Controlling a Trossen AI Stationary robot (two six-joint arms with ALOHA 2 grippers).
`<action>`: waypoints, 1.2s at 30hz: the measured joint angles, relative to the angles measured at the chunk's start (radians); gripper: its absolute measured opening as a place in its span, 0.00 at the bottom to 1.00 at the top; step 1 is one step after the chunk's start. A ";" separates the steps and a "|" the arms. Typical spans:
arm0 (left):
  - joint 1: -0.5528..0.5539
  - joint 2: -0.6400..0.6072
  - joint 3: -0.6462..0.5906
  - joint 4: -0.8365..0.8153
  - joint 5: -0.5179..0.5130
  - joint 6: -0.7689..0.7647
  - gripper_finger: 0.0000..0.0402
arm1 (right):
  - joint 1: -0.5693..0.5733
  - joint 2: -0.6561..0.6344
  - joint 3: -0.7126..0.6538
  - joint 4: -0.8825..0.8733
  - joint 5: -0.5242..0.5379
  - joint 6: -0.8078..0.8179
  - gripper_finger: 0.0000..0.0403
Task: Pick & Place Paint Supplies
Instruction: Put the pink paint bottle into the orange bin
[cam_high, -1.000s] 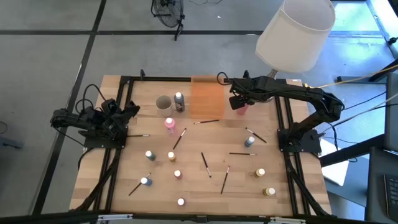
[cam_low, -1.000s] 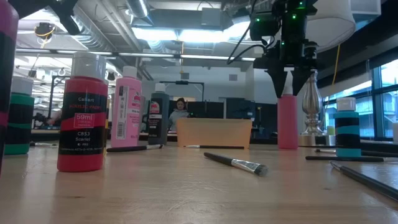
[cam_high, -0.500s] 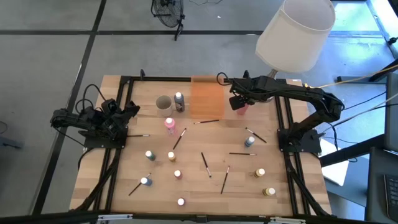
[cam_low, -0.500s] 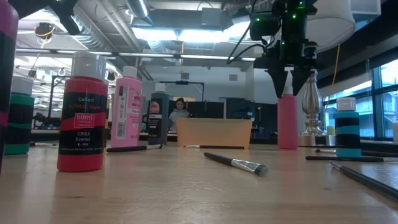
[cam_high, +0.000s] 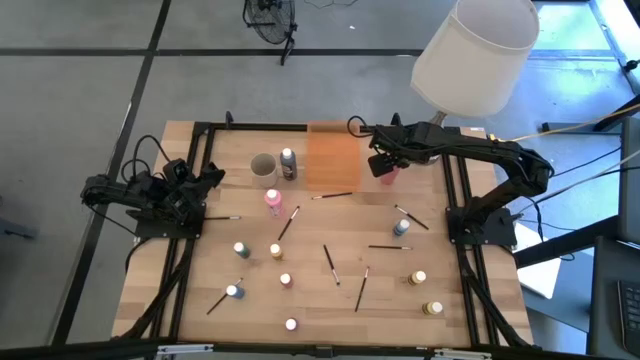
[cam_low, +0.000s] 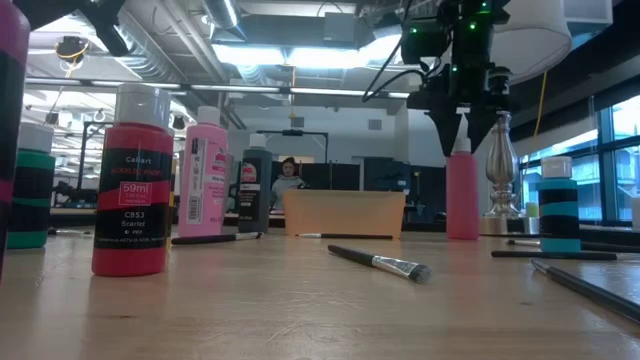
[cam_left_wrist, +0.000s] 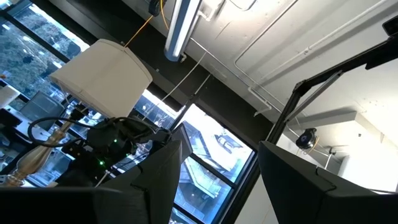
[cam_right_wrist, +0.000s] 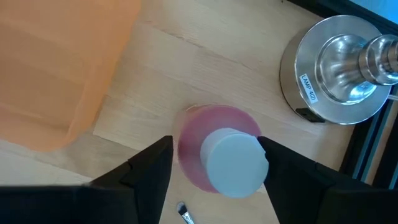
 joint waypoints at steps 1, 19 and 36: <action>0.000 0.000 0.000 0.000 0.000 0.000 0.52 | 0.000 0.000 0.000 0.003 0.000 0.000 0.56; 0.000 0.000 0.000 -0.001 0.001 0.000 0.52 | 0.000 -0.004 0.004 -0.056 -0.022 0.010 0.45; 0.000 0.000 0.000 -0.001 0.004 0.000 0.52 | -0.004 -0.027 -0.003 -0.086 -0.014 0.007 0.42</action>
